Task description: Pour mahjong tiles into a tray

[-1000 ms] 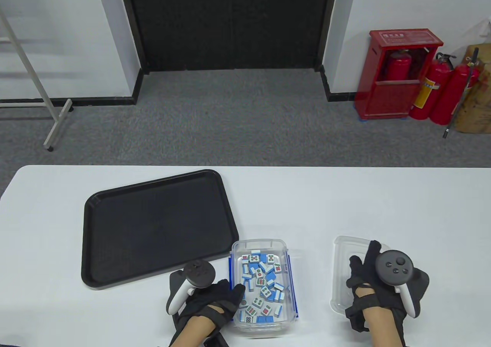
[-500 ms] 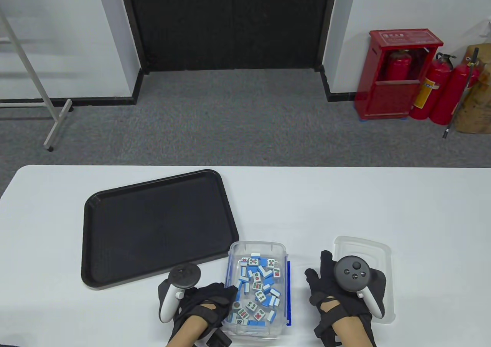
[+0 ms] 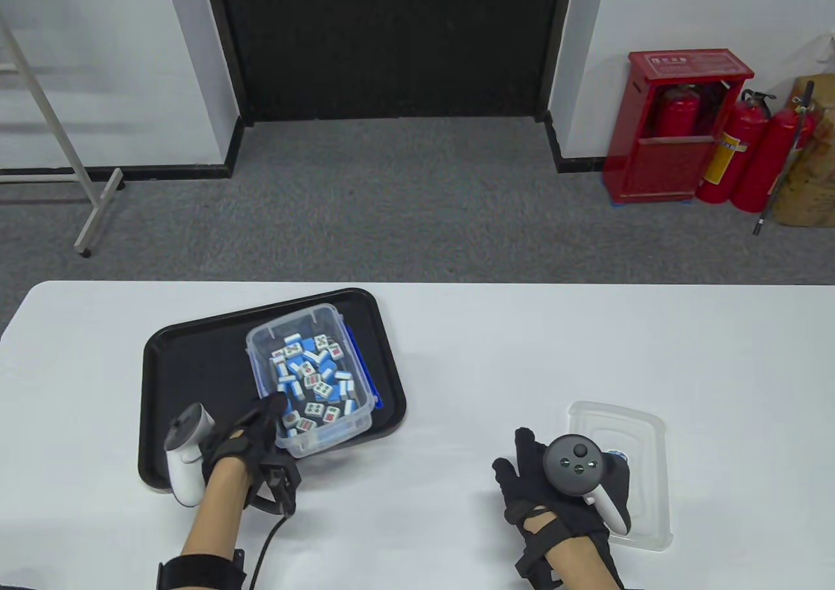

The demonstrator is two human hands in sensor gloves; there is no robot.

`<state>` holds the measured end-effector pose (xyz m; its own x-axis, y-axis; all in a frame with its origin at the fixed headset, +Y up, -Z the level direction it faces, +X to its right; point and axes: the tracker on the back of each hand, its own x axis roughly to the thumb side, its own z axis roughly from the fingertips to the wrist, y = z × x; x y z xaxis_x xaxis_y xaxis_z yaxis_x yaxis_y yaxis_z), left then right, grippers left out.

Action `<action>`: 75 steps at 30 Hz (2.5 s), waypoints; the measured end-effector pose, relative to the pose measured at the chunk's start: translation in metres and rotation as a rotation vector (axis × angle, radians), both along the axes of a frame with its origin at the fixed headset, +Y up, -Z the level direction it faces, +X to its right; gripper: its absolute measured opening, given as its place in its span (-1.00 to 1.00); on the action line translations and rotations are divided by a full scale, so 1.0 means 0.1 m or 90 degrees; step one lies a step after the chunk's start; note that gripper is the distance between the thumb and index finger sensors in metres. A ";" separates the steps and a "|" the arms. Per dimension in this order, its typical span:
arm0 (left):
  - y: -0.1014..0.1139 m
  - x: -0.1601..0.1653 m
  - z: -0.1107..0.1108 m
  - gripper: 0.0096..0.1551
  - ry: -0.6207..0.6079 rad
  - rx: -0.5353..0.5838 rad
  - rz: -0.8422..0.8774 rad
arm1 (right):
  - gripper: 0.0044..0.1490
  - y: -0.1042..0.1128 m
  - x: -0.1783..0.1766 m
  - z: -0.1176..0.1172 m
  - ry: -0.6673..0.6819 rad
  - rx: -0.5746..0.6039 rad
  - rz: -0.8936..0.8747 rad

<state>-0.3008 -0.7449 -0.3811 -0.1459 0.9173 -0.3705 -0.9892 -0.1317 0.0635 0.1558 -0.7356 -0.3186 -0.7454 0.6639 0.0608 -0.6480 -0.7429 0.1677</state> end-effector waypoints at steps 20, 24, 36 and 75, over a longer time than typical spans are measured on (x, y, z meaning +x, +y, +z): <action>0.23 -0.65 -0.15 -0.03 0.154 0.025 -0.366 | -0.05 0.02 -0.26 0.00 0.051 0.041 0.090; 0.28 -0.65 -0.16 -0.04 0.164 0.033 -0.448 | -0.05 0.01 -0.26 0.00 0.052 0.034 0.082; 0.43 -0.54 -0.18 -0.05 0.220 0.106 -0.742 | -0.05 0.02 -0.25 0.00 0.055 0.031 0.067; 0.49 -0.28 0.00 -0.04 0.191 0.255 -1.131 | -0.05 0.01 -0.16 0.00 0.036 0.015 0.044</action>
